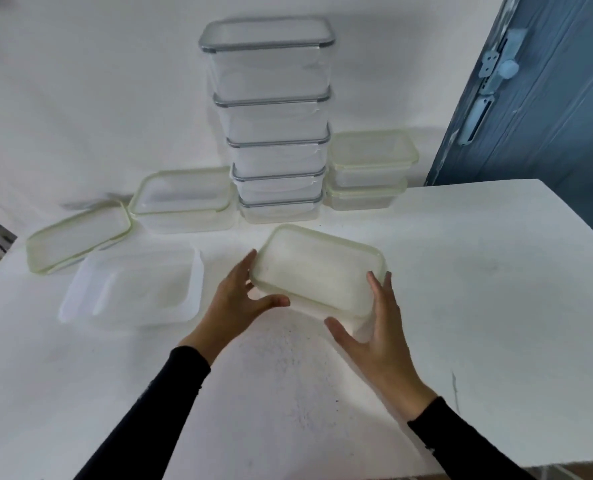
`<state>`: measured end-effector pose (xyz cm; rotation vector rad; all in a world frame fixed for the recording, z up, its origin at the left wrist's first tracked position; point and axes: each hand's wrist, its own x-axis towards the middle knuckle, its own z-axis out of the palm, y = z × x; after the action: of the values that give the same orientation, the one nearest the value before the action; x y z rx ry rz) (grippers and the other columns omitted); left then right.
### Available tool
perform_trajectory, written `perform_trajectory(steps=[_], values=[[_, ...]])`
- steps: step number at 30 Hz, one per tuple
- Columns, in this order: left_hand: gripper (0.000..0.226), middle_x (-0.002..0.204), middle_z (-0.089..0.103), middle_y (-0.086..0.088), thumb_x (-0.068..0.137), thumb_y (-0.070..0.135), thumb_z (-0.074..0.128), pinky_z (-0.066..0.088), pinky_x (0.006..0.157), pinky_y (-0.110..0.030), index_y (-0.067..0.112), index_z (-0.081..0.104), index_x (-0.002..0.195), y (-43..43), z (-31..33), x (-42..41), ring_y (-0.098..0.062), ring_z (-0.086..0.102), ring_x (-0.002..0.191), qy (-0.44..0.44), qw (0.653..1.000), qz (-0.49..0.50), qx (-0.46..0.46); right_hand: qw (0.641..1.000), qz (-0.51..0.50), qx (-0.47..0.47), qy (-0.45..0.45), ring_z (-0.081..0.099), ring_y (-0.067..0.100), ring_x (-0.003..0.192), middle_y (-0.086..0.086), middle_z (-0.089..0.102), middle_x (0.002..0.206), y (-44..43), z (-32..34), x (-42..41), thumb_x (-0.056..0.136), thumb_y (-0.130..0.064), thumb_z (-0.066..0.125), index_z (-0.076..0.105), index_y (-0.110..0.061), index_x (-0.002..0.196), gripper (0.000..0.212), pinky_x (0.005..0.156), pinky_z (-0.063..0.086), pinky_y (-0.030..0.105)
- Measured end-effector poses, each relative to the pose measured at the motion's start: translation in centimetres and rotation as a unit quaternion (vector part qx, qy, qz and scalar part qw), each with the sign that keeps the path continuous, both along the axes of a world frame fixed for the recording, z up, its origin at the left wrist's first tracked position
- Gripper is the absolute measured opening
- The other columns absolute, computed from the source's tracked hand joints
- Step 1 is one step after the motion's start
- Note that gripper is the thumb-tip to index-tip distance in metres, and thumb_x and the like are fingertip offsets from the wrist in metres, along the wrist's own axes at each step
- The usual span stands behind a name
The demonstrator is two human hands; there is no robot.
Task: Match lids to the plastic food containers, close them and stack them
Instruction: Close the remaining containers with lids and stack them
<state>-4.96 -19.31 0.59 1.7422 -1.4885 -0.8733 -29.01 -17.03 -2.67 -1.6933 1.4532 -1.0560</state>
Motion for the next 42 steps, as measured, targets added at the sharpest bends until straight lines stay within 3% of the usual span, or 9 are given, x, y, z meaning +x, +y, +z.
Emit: perform_trajectory(steps=[7,13,19,21,29,33,35,39,42], values=[[0.112,0.135,0.048,0.013,0.053,0.052,0.083,0.038,0.093,-0.001,0.017,0.036,0.149,1.6,4.0,5.1,0.001,0.051,0.115,-0.031,0.985,0.07,-0.155,0.994,0.027,-0.049,-0.091,0.037,0.005,0.139,-0.022,0.032,0.151,-2.5,3.1,5.5,0.065,-0.046,0.083,0.034,-0.042,0.138,0.088,0.106,0.041,0.018],[0.103,0.142,0.045,0.011,0.06,0.042,0.084,0.042,0.08,-0.001,0.02,0.036,0.148,1.4,6.5,14.8,-0.005,0.05,0.123,0.004,0.978,0.156,-0.139,0.993,0.055,-0.095,-0.045,0.055,0.008,0.113,-0.012,0.047,0.142,-6.7,6.2,15.4,0.064,-0.057,0.08,0.044,-0.041,0.128,0.076,0.086,0.054,0.025],[0.095,0.142,0.049,0.0,0.07,0.035,0.084,0.043,0.077,0.001,0.015,0.036,0.149,-3.2,6.4,21.4,-0.007,0.051,0.123,0.037,0.979,0.168,-0.109,0.988,0.085,-0.125,-0.018,0.047,0.006,0.129,-0.005,0.056,0.131,-12.2,6.3,22.8,0.078,-0.051,0.073,0.057,-0.023,0.115,0.049,0.091,0.054,0.042],[0.094,0.146,0.047,-0.002,0.073,0.035,0.083,0.042,0.079,-0.001,0.011,0.034,0.149,-4.9,6.1,22.5,-0.009,0.05,0.124,0.026,0.982,0.161,-0.095,0.99,0.071,-0.122,0.012,0.038,-0.006,0.132,0.006,0.051,0.139,-13.6,5.9,23.9,0.081,-0.048,0.071,0.059,-0.022,0.113,0.043,0.091,0.053,0.045],[0.094,0.149,0.042,-0.009,0.078,0.038,0.079,0.034,0.08,-0.002,0.008,0.027,0.151,-9.7,5.1,24.0,-0.018,0.051,0.125,0.023,0.986,0.137,-0.089,0.921,-0.045,-0.288,0.258,0.063,0.027,0.094,0.002,0.062,0.122,-16.7,5.8,25.4,0.09,-0.054,0.052,0.069,-0.019,0.111,0.044,0.06,0.056,0.033],[0.088,0.146,0.039,0.007,0.083,0.036,0.074,0.036,0.079,0.005,0.013,0.025,0.153,-9.3,4.6,25.0,-0.008,0.048,0.123,0.065,0.989,0.099,-0.087,0.935,-0.056,-0.24,0.254,0.06,0.029,0.1,0.004,0.057,0.131,-16.7,6.3,25.9,0.089,-0.049,0.063,0.066,-0.019,0.118,0.042,0.069,0.057,0.039],[0.075,0.142,0.044,0.009,0.085,0.033,0.073,0.041,0.097,-0.011,0.017,0.036,0.148,-8.1,3.6,26.7,-0.004,0.046,0.124,0.065,0.987,0.099,-0.105,0.939,-0.067,-0.233,0.244,0.056,0.03,0.105,0.009,0.049,0.14,-15.2,6.1,26.5,0.09,-0.046,0.065,0.063,-0.017,0.122,0.043,0.08,0.052,0.04],[0.033,0.134,0.058,-0.002,0.087,0.029,0.071,0.039,0.102,-0.029,0.017,0.067,0.118,-4.5,0.5,31.0,-0.021,0.052,0.126,-0.092,0.977,0.158,-0.112,0.94,0.065,-0.244,0.227,0.056,0.023,0.116,0.002,0.053,0.14,-9.6,3.9,28.1,0.093,-0.045,0.051,0.066,-0.023,0.115,0.034,0.095,0.041,0.037],[0.042,0.135,0.058,0.0,0.082,0.043,0.074,0.039,0.105,-0.04,0.022,0.069,0.117,-1.7,-1.6,33.6,-0.022,0.052,0.126,-0.17,0.975,0.133,-0.045,0.931,0.153,-0.242,0.226,0.049,0.018,0.131,-0.004,0.056,0.139,-6.1,2.6,28.7,0.095,-0.047,0.048,0.071,-0.028,0.106,0.031,0.11,0.031,0.034]])
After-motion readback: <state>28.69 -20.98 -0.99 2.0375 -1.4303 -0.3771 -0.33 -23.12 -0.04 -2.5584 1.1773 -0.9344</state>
